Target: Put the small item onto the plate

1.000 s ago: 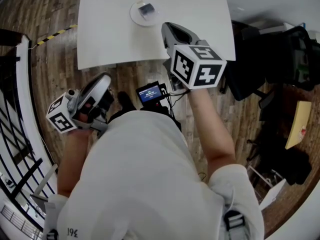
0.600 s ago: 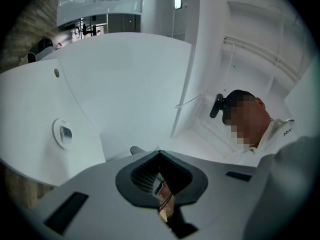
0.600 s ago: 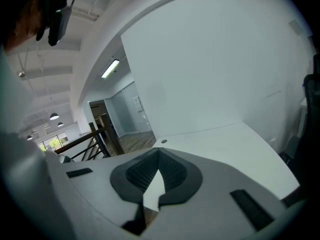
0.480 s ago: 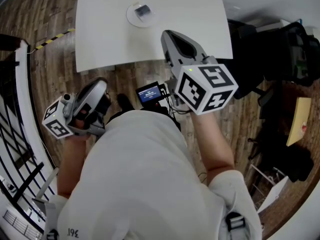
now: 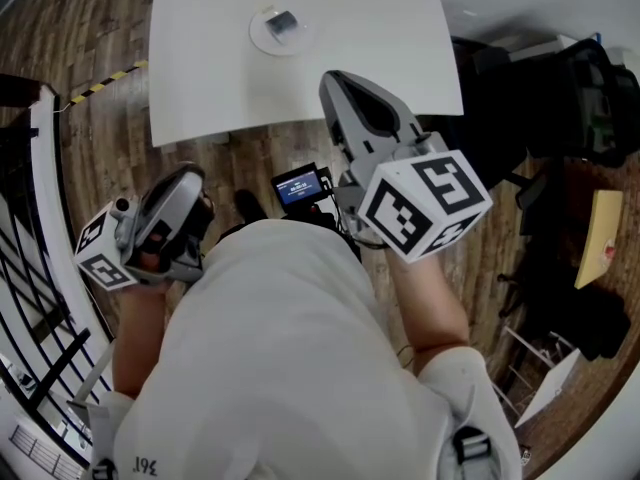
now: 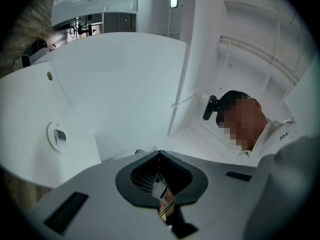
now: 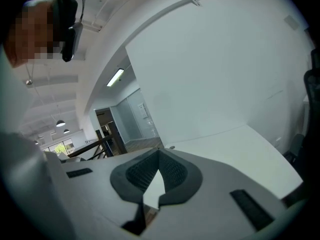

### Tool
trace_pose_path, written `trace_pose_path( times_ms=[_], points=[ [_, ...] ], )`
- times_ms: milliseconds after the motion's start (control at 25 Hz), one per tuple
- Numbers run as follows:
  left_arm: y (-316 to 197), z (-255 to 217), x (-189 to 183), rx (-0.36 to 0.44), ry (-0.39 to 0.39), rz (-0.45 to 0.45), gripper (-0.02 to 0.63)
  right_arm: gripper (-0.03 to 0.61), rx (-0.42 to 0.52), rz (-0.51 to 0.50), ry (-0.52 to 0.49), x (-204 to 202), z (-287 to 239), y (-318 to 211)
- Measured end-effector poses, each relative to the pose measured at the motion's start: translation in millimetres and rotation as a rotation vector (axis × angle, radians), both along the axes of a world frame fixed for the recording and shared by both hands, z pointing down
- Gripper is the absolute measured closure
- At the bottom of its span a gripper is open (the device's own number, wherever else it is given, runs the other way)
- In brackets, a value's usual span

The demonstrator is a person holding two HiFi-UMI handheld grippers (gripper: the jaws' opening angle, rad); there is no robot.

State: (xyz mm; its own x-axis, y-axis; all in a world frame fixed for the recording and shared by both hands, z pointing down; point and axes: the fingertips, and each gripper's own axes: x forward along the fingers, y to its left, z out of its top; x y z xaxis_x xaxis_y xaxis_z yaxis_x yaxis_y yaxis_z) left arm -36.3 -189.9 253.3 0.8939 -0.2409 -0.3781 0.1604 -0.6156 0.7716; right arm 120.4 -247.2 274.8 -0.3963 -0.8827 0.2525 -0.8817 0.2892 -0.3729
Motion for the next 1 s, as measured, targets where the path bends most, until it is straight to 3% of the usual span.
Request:
trace_pose_path(
  times_ms=[280, 560, 1000],
  points=[
    [3.0, -3.4, -3.3, 0.001, 0.000, -0.006, 0.607, 0.578, 0.048, 0.029, -0.040, 3.2, -18.0, 7.4],
    [7.6, 0.9, 0.2, -0.016, -0.003, 0.010, 0.607, 0.578, 0.033, 0.047, -0.118, 8.7, -15.4, 9.7],
    [15.1, 7.7, 7.5, -0.052, -0.018, 0.061, 0.609, 0.578, 0.036, 0.049, -0.103, 7.6, -13.1, 10.0]
  ],
)
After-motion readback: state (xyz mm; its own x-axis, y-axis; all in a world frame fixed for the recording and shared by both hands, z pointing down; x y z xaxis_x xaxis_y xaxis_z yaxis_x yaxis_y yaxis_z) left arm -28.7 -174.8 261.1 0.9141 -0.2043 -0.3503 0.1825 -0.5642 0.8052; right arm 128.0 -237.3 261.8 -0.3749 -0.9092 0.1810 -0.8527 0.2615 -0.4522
